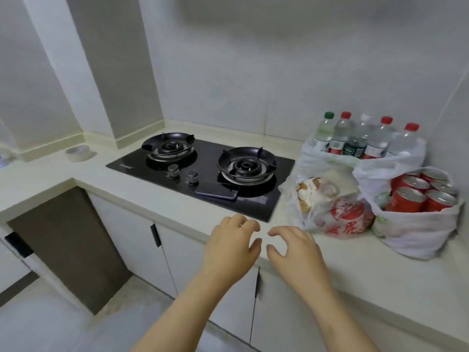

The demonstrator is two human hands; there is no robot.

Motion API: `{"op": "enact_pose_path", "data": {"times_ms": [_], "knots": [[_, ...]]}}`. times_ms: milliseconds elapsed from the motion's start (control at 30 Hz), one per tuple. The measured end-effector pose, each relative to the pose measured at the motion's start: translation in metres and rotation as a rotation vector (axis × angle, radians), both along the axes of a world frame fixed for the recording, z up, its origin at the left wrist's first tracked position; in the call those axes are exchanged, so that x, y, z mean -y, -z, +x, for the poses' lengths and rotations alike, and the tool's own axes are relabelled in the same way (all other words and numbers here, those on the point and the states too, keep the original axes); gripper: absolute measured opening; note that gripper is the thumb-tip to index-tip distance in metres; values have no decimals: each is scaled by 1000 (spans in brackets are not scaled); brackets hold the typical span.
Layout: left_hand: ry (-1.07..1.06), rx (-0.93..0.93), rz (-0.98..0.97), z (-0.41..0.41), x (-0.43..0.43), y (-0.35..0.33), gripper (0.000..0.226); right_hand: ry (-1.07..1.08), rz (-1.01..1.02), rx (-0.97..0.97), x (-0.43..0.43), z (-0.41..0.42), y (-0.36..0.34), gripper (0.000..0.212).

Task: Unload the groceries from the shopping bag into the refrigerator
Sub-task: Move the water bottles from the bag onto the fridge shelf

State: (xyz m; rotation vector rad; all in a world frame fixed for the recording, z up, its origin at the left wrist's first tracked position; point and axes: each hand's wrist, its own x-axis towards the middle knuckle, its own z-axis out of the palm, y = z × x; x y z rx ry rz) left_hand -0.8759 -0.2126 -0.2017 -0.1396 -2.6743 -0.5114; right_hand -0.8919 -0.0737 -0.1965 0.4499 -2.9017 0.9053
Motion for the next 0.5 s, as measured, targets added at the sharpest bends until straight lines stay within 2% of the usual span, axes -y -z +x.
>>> {"op": "enact_pose_path", "data": {"times_ms": [167, 400, 500], "knots": [[166, 3, 1, -89, -6, -12, 33, 175, 6, -23, -10, -67, -12, 31], [357, -84, 4, -194, -20, -24, 25, 351, 6, -83, -20, -143, -23, 28], [416, -18, -27, -227, -36, -33, 26, 410, 14, -81, -35, -164, -29, 26]]}}
